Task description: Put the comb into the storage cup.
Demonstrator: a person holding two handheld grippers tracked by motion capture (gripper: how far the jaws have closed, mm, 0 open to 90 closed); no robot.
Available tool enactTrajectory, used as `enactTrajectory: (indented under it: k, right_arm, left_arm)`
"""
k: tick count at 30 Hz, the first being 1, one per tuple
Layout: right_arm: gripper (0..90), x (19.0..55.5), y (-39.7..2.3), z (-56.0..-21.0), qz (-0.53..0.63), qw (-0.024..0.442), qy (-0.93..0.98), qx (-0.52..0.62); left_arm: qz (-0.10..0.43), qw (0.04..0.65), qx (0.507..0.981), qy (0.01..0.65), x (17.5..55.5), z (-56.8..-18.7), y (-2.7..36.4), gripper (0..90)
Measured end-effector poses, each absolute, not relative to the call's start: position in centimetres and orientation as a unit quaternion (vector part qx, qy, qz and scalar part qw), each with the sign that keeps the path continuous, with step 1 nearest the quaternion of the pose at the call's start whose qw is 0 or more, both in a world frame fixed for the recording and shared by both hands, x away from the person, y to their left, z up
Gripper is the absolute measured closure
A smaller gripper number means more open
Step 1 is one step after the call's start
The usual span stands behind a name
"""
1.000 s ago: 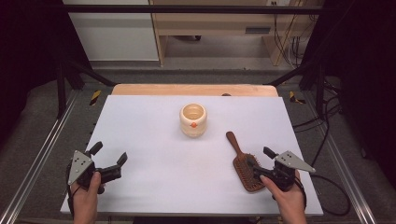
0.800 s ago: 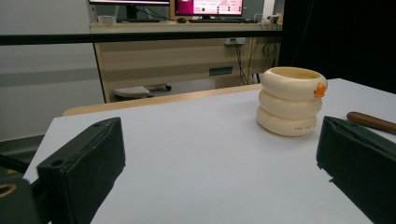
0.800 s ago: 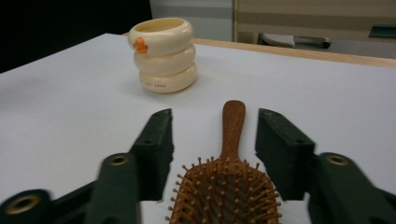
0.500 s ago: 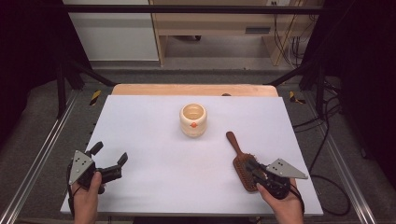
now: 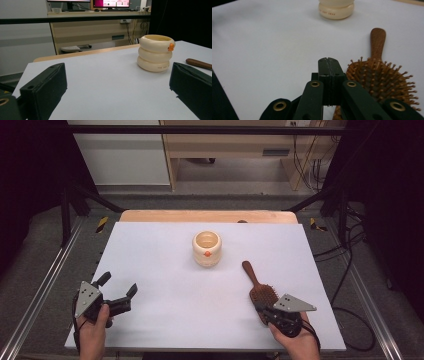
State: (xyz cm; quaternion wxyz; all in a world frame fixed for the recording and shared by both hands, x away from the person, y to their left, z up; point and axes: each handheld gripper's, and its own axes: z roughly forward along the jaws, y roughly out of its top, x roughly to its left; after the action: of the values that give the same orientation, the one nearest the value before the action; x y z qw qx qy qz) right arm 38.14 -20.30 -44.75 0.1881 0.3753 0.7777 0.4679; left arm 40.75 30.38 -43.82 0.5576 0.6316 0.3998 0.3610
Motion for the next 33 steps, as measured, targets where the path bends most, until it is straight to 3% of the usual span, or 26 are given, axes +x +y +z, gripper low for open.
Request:
enactTrajectory:
  k: [9, 33]
  right_arm:
    - [90.0, 37.3, -18.9, -46.2, 0.409, 0.16, 0.814, 0.38]
    - [90.0, 37.4, -19.5, -47.3, 0.359, 0.143, 0.828, 0.405]
  left_arm:
    - [0.361, 0.556, 0.633, 0.398, 40.7, -43.8, 30.3, 1.4]
    - [0.36, 0.556, 0.634, 0.399, 40.8, -43.9, 30.2, 1.4]
